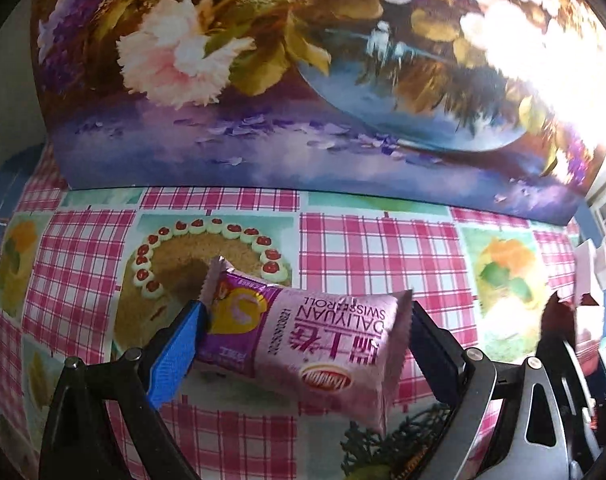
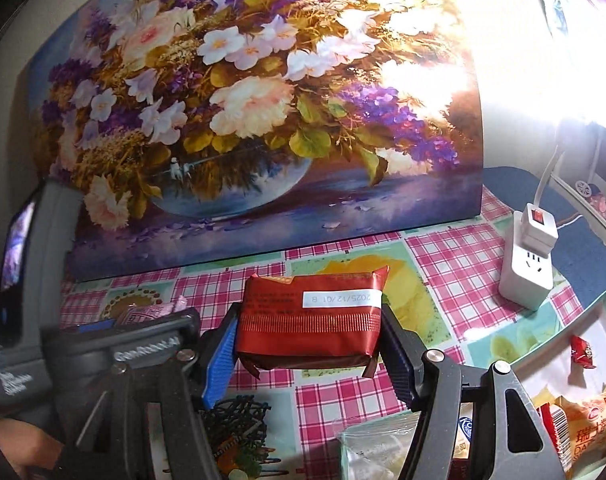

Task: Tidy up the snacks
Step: 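Grasp pink Swiss roll pack with left gripper while right gripper holds red pack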

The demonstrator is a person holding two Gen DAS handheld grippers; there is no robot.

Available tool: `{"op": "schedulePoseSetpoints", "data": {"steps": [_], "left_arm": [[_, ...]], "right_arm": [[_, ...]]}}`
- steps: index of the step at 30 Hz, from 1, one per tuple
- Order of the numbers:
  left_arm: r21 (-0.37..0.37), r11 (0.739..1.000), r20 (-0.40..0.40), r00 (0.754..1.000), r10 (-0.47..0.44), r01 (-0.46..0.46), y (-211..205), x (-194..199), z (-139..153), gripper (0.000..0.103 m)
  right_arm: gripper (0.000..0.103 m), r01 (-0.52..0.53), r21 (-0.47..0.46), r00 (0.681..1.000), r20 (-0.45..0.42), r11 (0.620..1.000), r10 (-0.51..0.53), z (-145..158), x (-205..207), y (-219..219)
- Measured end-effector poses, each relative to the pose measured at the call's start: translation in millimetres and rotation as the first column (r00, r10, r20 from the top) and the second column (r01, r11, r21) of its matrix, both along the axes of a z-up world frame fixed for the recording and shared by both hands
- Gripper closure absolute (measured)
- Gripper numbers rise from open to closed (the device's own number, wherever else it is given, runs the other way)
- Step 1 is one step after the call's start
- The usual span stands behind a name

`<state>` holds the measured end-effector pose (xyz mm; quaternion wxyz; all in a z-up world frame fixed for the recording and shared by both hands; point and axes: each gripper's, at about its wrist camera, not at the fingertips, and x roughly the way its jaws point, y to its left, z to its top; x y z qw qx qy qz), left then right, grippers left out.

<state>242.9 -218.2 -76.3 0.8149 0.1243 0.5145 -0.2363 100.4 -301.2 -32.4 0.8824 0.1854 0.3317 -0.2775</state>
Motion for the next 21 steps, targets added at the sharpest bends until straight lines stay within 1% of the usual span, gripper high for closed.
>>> {"op": "schedulePoseSetpoints", "data": {"steps": [4,5,6,7,11,14,18,21], "left_arm": [[0.028,1.0,0.01,1.0,0.007,-0.007,-0.7,0.5,-7.7,0.01],[0.03,0.999,0.012,1.0,0.015,-0.015,2.1,2.3,-9.3,0.016],[0.036,0.999,0.025,0.999,0.023,-0.024,6.4,0.9,-9.4,0.028],[0.037,0.999,0.039,0.999,0.029,-0.03,9.9,1.8,-7.6,0.032],[-0.029,0.999,0.012,0.999,0.04,-0.04,26.3,8.6,-3.0,0.033],[-0.039,0.999,0.014,0.999,0.033,-0.032,38.3,13.4,-2.7,0.033],[-0.038,0.999,0.038,0.999,0.019,-0.018,40.5,17.2,1.1,0.034],[-0.074,0.997,0.032,0.999,0.033,-0.031,47.9,12.4,2.5,0.034]], "right_arm": [[0.036,-0.002,0.008,1.0,0.003,1.0,0.002,-0.2,-0.6,0.1],[0.036,-0.003,0.009,1.0,0.003,1.0,0.003,-0.1,-0.5,0.3],[0.036,-0.004,0.01,1.0,0.004,1.0,0.004,-0.1,-0.5,0.6],[0.036,-0.005,0.011,1.0,0.004,1.0,0.005,0.0,-0.3,0.8],[0.036,-0.012,0.015,1.0,-0.002,1.0,0.012,-1.7,0.9,2.1],[0.036,-0.017,0.021,1.0,-0.005,1.0,0.017,-3.1,1.2,1.9],[0.036,-0.015,0.031,1.0,-0.007,0.999,0.016,-4.7,1.2,0.2],[0.036,-0.015,0.033,1.0,-0.01,0.999,0.016,-5.9,0.9,-0.1]]}}
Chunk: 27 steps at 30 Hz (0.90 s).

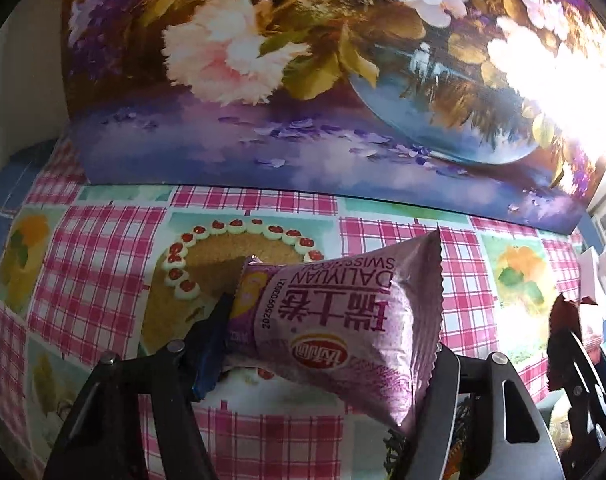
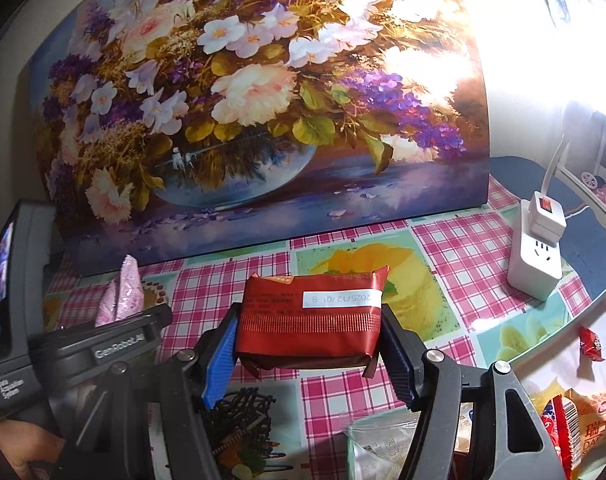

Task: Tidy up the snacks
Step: 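Grasp pink Swiss roll pack with left gripper while right gripper holds red pack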

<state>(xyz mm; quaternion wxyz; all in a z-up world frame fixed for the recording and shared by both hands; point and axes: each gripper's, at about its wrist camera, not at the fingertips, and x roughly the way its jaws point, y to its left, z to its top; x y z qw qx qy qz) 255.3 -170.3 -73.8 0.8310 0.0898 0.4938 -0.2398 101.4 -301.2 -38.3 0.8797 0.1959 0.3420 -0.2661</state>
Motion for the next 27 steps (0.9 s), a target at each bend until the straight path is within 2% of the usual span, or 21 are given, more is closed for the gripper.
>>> {"op": "schedulePoseSetpoints", "data": {"steps": [9,16,19,23,27], "left_arm": [[-0.065,0.996,0.01,0.998,0.068,-0.068,35.2,-22.0,19.9,0.034],[-0.059,0.99,0.054,0.99,0.131,-0.127,59.8,-55.0,59.1,0.034],[-0.08,0.985,0.043,0.987,0.153,-0.15,61.5,-75.2,74.7,0.034],[-0.097,0.98,0.058,0.981,0.183,-0.176,66.5,-101.4,92.8,0.034],[-0.141,0.968,0.057,0.974,0.219,-0.209,77.6,-133.4,107.4,0.034]], "right_arm": [[0.036,-0.018,0.012,1.0,-0.007,1.0,0.018,9.4,-5.4,8.6],[0.036,-0.025,0.018,1.0,0.015,1.0,0.025,46.3,-23.8,23.7],[0.036,-0.03,0.021,0.999,0.03,0.999,0.029,63.6,-36.5,32.0],[0.036,-0.041,-0.023,0.999,0.034,0.999,0.042,84.2,-56.5,45.3],[0.036,-0.04,-0.033,0.998,0.049,0.999,0.042,94.9,-82.8,58.7]]}}
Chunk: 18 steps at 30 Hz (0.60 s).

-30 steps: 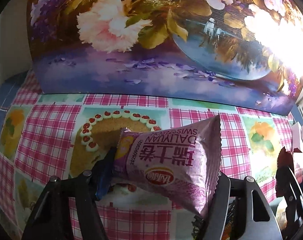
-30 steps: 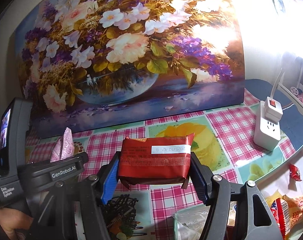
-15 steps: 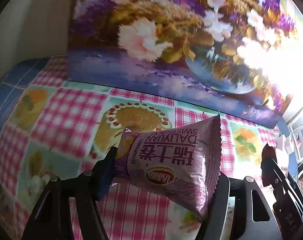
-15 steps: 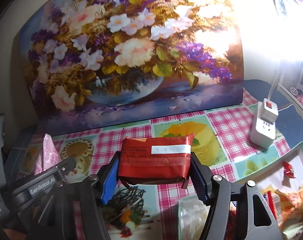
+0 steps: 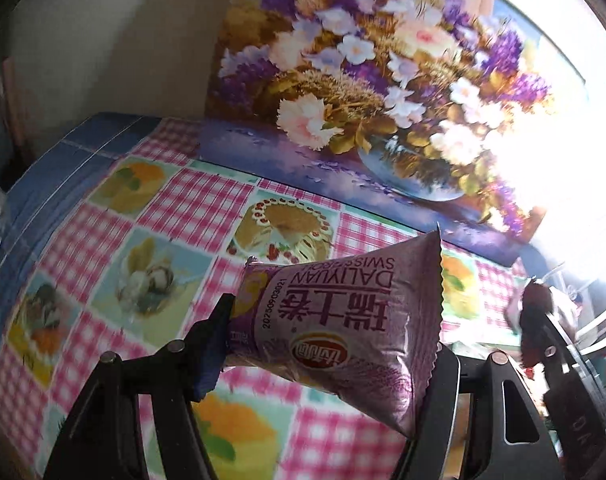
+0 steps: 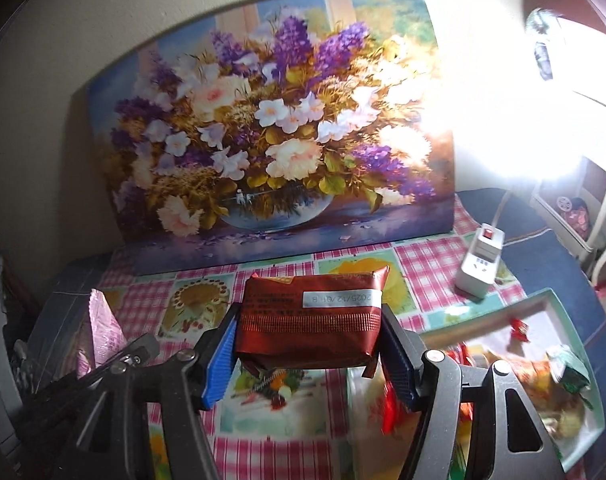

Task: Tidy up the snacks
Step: 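Grasp pink Swiss roll pack with left gripper while right gripper holds red pack, then carry red pack and pink Swiss roll over the tray and release both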

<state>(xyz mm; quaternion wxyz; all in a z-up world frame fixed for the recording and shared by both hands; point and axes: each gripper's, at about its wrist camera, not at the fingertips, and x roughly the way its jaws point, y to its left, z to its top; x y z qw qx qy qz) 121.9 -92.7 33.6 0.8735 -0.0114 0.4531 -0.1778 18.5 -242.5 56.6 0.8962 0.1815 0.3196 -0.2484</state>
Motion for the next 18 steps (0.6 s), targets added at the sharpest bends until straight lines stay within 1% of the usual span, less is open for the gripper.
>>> {"op": "schedulePoseSetpoints", "data": {"steps": [4,6,8,12,15,18], "left_arm": [[-0.025,0.999,-0.006,1.0,0.028,-0.028,8.8,-31.8,4.6,0.034],[-0.025,0.999,-0.004,0.999,0.034,-0.034,11.3,-46.3,5.5,0.034],[-0.022,0.999,0.0,0.999,0.04,-0.04,12.8,-56.6,6.4,0.034],[-0.042,0.998,0.001,0.999,0.043,-0.043,14.5,-80.0,9.6,0.034],[-0.048,0.999,0.005,1.0,0.024,-0.024,9.7,-96.9,12.6,0.034],[-0.054,0.998,0.012,1.0,-0.012,0.013,-1.1,-113.4,15.5,0.034]], "right_arm": [[0.036,-0.001,0.004,1.0,-0.009,1.0,0.001,-0.4,-25.0,9.4],[0.036,0.003,0.016,1.0,-0.007,1.0,-0.003,-0.7,-38.5,11.7],[0.036,0.008,0.02,1.0,-0.004,1.0,-0.007,-1.1,-50.2,13.7],[0.036,0.027,0.029,1.0,0.002,0.999,-0.028,-2.6,-75.3,15.0],[0.036,0.049,0.042,0.999,0.006,0.998,-0.049,-3.9,-93.8,11.6],[0.035,0.095,0.051,0.995,0.002,0.994,-0.095,-5.6,-109.9,2.2]]}}
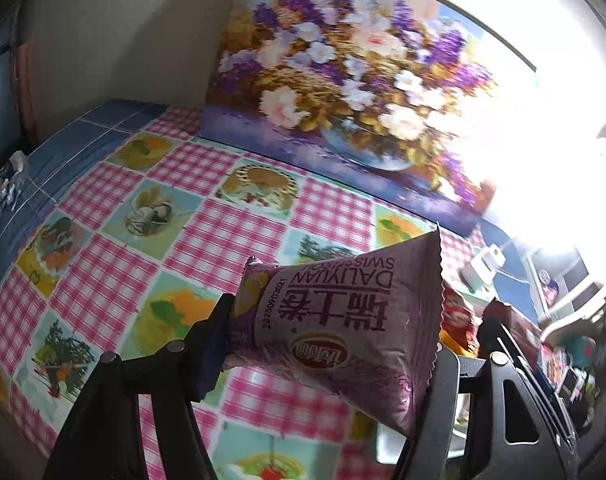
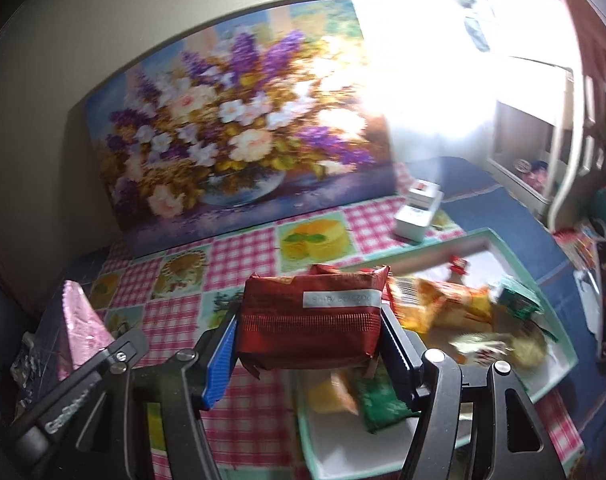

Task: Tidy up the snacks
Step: 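Carry red pack and pink Swiss roll over the tray and release both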

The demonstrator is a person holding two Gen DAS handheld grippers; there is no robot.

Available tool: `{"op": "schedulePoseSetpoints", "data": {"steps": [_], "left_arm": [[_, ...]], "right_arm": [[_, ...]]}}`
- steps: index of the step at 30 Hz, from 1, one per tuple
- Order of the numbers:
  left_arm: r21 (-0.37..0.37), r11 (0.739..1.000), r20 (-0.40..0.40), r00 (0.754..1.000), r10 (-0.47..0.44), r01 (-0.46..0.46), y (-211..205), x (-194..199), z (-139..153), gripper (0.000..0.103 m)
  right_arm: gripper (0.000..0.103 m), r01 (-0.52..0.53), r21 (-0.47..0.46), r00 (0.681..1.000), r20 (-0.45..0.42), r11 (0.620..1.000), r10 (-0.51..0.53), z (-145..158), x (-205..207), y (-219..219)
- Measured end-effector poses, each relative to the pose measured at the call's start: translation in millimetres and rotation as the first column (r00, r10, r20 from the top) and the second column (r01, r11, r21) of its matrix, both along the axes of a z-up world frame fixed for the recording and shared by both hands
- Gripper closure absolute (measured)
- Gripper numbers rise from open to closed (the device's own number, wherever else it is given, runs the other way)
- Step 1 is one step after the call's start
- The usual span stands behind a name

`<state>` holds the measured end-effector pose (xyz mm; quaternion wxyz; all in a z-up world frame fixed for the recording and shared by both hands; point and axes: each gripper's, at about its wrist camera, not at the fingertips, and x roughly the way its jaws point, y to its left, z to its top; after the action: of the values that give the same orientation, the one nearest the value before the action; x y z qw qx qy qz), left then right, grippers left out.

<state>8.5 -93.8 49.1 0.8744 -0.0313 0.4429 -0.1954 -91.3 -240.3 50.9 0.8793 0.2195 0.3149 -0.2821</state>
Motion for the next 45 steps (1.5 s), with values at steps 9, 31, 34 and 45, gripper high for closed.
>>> {"op": "schedulePoseSetpoints", "data": {"steps": [9,31,34,45], "left_arm": [[0.02,0.993,0.002,0.994,-0.113,0.113,-40.9,-29.4,-11.0,0.034],[0.152,0.891,-0.123,0.902,-0.413,0.429,-120.6,-73.9,-59.8,0.034],[0.156,0.883,-0.149,0.894,-0.423,0.443,-122.7,-76.3,-64.4,0.034],[0.171,0.858,-0.21,0.869,-0.449,0.484,-129.7,-82.2,-76.4,0.033]], "right_arm": [[0.036,0.206,0.112,0.978,-0.031,0.972,-0.204,-21.1,-45.0,-62.8],[0.035,0.409,0.207,0.912,-0.132,0.889,-0.388,-60.0,-82.9,-114.9],[0.035,0.388,0.204,0.92,-0.142,0.899,-0.365,-61.5,-76.7,-112.1],[0.035,0.341,0.21,0.934,-0.184,0.916,-0.306,-70.0,-64.5,-104.6]]}}
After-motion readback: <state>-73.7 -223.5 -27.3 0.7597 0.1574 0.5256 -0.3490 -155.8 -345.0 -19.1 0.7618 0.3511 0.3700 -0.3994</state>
